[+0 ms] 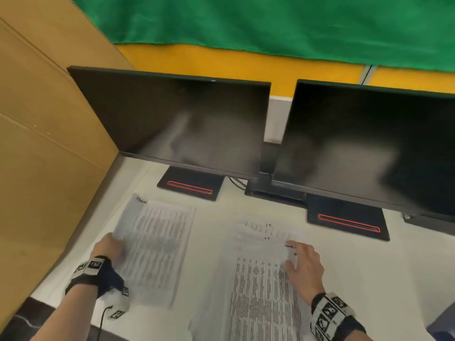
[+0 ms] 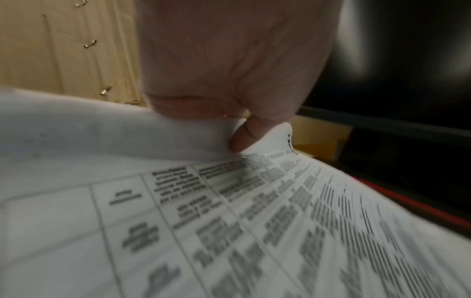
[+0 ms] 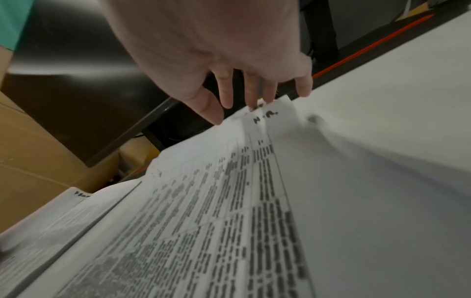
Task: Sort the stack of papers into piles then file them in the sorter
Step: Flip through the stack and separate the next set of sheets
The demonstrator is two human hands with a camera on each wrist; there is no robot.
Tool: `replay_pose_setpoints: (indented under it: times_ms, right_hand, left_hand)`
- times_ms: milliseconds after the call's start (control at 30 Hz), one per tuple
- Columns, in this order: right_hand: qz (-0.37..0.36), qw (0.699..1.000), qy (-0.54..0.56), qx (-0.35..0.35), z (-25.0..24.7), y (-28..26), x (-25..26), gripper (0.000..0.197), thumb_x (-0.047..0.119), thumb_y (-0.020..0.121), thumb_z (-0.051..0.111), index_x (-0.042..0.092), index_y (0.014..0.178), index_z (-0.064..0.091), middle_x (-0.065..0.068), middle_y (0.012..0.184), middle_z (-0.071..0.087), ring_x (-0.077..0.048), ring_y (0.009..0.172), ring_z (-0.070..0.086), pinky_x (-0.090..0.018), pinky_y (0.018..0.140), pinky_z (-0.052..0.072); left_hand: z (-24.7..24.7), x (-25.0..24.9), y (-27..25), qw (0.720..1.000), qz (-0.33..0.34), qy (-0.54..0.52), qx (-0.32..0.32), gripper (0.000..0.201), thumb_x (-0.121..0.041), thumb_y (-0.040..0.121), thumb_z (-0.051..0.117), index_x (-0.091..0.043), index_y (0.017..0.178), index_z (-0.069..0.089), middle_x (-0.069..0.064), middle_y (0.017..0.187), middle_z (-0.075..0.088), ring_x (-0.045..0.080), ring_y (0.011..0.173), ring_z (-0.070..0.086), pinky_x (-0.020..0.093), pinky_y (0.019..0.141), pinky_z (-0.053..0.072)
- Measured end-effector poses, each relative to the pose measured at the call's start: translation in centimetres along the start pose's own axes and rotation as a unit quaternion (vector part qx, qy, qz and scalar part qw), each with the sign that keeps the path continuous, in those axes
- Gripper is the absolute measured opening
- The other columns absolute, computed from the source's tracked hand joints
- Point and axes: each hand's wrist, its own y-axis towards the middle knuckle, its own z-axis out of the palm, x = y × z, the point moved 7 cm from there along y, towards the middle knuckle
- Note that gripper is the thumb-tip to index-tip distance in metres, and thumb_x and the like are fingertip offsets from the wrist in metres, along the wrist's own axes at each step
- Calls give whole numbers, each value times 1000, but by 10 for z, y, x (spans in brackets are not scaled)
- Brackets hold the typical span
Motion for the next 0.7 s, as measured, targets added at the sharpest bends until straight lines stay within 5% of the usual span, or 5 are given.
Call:
replay_pose_setpoints:
  times_ms: [100,167,300,567,700]
  right_hand:
    - [10,1000,-19,-11,-1,0,-4,54,17,81,62,27,132,44,-3,140,37,-24,128,35,-43,108,30]
    - [35,999,-34,-17,-5,1,-10,63,20,81,64,26,138,38,-6,146,29,-27,133,29,-46,110,26]
    - [126,992,-2,-13,-10,-3,-35,75,27,79,68,27,142,28,-11,143,28,-32,130,32,-49,106,32]
    - [173,978,113,9,-7,-5,-64,47,29,82,63,21,124,44,-7,110,57,-25,99,57,-35,89,45]
    - [196,968,154,-11,-6,1,-68,29,33,80,66,21,104,54,-3,97,62,-21,91,59,-29,82,44]
  left_hand:
    - [-12,-2,11,995,-23,79,-63,58,-13,83,55,-10,136,30,23,129,43,40,114,47,53,98,40]
    - [-3,-26,-5,986,43,126,-105,65,-26,84,55,-18,141,25,18,140,36,37,124,41,56,103,35]
    - [79,-57,-56,976,158,152,17,80,-62,80,50,-35,145,13,7,155,12,34,140,20,62,106,24]
    - [87,-36,-45,987,105,120,32,65,-18,82,44,-35,140,23,7,148,21,34,134,24,61,103,32]
    - [73,-54,-43,980,109,166,12,67,-20,81,55,-31,140,26,13,148,21,35,135,24,62,107,26]
